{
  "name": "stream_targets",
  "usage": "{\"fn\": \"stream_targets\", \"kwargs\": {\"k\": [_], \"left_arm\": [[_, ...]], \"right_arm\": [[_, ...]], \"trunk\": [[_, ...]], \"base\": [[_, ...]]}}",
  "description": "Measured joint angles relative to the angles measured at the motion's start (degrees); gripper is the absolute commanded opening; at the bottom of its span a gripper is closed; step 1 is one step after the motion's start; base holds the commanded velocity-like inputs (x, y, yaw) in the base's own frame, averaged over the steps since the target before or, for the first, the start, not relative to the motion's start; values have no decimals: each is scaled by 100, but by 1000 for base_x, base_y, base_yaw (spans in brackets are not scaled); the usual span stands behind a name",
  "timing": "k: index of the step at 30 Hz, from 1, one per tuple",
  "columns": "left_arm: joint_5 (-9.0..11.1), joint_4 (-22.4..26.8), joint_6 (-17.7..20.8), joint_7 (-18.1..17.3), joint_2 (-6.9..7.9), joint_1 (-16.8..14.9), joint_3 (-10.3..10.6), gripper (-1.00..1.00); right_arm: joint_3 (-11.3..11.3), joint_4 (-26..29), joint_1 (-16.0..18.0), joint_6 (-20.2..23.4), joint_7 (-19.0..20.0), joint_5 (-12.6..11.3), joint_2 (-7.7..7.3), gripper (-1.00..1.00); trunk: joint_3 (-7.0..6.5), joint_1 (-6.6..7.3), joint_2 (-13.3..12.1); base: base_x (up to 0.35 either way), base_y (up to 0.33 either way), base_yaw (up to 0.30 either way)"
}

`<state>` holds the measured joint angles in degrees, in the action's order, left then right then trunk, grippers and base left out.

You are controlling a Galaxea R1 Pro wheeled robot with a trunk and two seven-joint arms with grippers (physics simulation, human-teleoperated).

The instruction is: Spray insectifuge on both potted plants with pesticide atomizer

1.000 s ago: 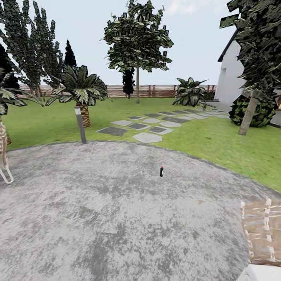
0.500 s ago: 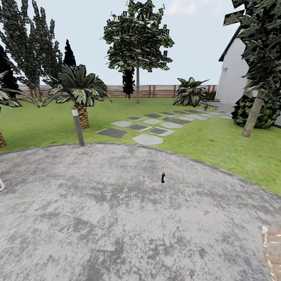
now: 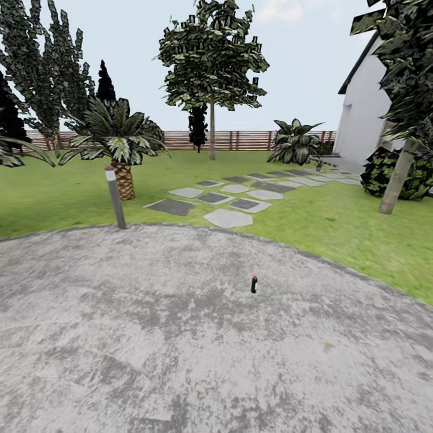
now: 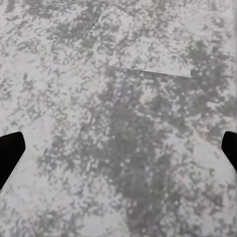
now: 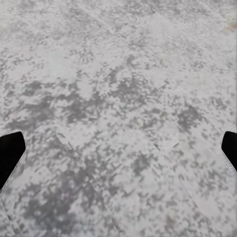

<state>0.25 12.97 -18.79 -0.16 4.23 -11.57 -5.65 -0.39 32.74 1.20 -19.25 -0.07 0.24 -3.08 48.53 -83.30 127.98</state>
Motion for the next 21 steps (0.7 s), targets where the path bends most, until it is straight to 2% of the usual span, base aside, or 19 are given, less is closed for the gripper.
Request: {"fn": "stream_targets", "kwargs": {"k": [17, 21], "left_arm": [[-1, -8, 4, 0, 0, 0, 0, 100], [-1, -7, 2, 0, 0, -1, 1, 100]], "right_arm": [[-1, -9, 0, 0, -1, 8, 0, 100], [-1, -8, -1, 0, -1, 8, 0, 100]], "trunk": [[0, 0, 0], [0, 0, 0]], "base": [[339, 0, 0], [339, 0, -121]]}}
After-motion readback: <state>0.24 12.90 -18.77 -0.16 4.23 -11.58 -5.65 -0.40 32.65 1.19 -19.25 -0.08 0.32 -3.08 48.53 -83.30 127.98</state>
